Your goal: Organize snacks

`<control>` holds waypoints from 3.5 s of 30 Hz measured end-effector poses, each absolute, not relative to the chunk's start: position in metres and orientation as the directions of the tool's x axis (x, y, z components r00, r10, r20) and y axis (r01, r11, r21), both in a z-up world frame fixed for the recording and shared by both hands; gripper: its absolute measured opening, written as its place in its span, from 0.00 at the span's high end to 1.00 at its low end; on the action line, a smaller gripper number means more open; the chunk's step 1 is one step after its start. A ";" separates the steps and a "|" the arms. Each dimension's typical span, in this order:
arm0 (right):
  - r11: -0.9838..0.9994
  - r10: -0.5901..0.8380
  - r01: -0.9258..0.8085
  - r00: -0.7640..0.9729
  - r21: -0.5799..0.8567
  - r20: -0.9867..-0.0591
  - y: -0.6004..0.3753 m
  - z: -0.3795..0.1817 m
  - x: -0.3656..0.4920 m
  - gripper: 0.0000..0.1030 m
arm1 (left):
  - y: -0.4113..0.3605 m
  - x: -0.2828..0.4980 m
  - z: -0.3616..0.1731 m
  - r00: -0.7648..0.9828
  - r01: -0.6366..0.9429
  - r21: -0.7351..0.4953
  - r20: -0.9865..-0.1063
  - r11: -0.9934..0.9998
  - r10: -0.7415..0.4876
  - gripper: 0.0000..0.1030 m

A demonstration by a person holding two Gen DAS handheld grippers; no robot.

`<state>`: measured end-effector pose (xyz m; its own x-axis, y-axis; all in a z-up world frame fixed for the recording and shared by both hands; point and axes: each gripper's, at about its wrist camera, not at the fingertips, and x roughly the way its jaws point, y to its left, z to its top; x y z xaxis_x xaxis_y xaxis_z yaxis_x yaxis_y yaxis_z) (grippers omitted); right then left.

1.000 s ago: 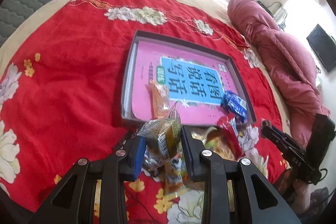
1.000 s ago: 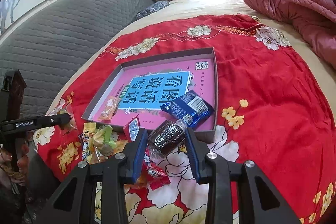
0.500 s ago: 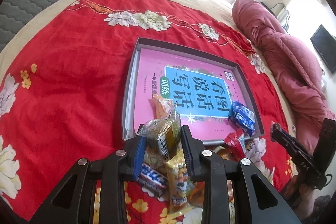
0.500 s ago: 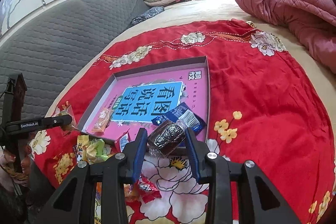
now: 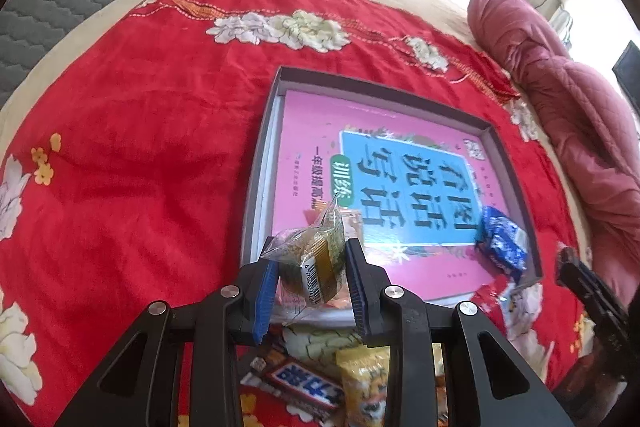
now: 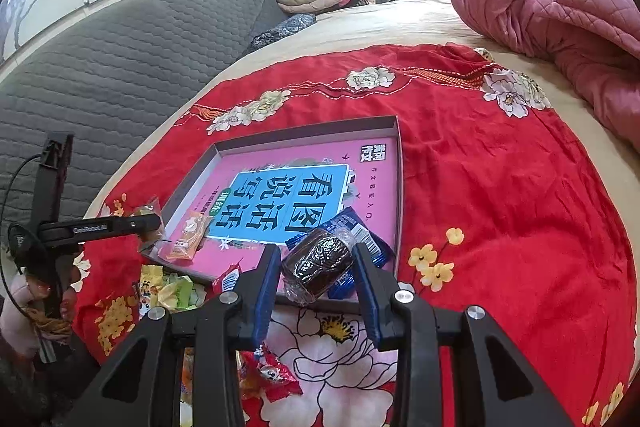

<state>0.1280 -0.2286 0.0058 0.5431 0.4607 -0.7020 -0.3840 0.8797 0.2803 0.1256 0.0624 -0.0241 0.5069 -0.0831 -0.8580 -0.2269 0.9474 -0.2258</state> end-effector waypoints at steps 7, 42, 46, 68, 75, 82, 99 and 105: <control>0.889 0.446 -0.362 0.553 0.279 -0.704 -0.232 0.004 0.133 0.64 | 0.060 0.132 -0.039 0.481 -0.225 -0.189 -0.875 0.956 -0.060 0.67; 0.923 0.342 -0.344 0.520 0.175 -0.782 -0.220 -0.025 0.151 0.64 | 0.061 0.132 -0.047 0.473 -0.233 -0.282 -0.869 0.931 -0.145 0.67; 0.923 0.334 -0.351 0.518 0.161 -0.787 -0.218 -0.027 0.150 0.64 | 0.061 0.133 -0.047 0.471 -0.238 -0.282 -0.871 0.930 -0.144 0.67; 0.924 0.337 -0.341 0.517 0.172 -0.787 -0.218 -0.025 0.149 0.64 | 0.064 0.128 -0.043 0.470 -0.245 -0.304 -0.868 0.921 -0.161 0.56; 0.925 0.334 -0.340 0.526 0.166 -0.782 -0.220 -0.022 0.149 0.63 | 0.065 0.124 -0.037 0.478 -0.245 -0.314 -0.862 0.917 -0.167 0.51; 0.928 0.328 -0.335 0.533 0.162 -0.780 -0.221 -0.020 0.149 0.61 | 0.065 0.121 -0.033 0.481 -0.239 -0.322 -0.859 0.916 -0.176 0.50; 0.915 0.368 -0.356 0.547 0.189 -0.752 -0.222 -0.009 0.145 0.55 | 0.065 0.115 -0.016 0.502 -0.227 -0.362 -0.839 0.904 -0.211 0.43; 0.900 0.402 -0.387 0.558 0.201 -0.726 -0.218 -0.002 0.141 0.54 | 0.063 0.110 -0.007 0.507 -0.218 -0.363 -0.835 0.906 -0.212 0.39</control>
<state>0.1405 -0.2179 -0.0021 0.5580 0.4020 -0.7260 -0.3869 0.8999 0.2010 0.1095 0.0626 -0.0075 0.5074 -0.2124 -0.8351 -0.2178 0.9061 -0.3627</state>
